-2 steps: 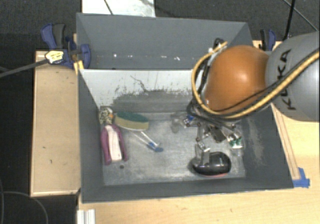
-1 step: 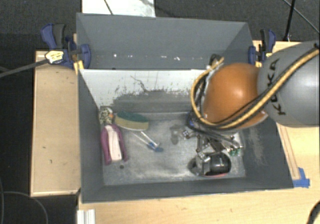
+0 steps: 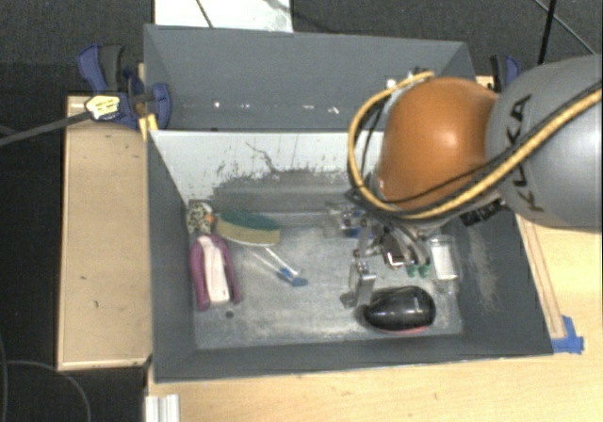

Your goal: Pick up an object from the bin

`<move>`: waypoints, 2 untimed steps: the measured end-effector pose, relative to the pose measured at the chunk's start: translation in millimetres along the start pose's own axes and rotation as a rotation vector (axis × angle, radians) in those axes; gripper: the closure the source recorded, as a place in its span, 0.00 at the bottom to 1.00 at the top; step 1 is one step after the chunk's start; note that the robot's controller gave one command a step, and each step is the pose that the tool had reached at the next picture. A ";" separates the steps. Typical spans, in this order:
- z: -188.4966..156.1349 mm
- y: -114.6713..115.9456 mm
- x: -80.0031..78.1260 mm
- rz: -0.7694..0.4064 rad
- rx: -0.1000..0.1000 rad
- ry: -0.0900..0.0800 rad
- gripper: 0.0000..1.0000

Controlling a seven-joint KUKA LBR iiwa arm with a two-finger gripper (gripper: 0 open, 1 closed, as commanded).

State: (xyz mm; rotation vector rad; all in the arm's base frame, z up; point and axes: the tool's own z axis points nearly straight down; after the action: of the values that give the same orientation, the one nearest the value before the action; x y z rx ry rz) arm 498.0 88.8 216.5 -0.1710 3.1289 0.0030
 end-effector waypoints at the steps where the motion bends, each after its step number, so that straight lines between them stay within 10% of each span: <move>1: 3.5 66.7 -3.3 0.121 -0.002 0.003 0.00; 2: 39.6 44.7 -14.3 0.224 0.003 0.008 0.00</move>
Offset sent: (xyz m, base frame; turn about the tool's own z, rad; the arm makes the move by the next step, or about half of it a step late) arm -0.0043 0.0629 -0.0038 0.1267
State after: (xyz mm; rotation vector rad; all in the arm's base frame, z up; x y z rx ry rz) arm 507.7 134.9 177.1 0.1806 3.1369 -0.0003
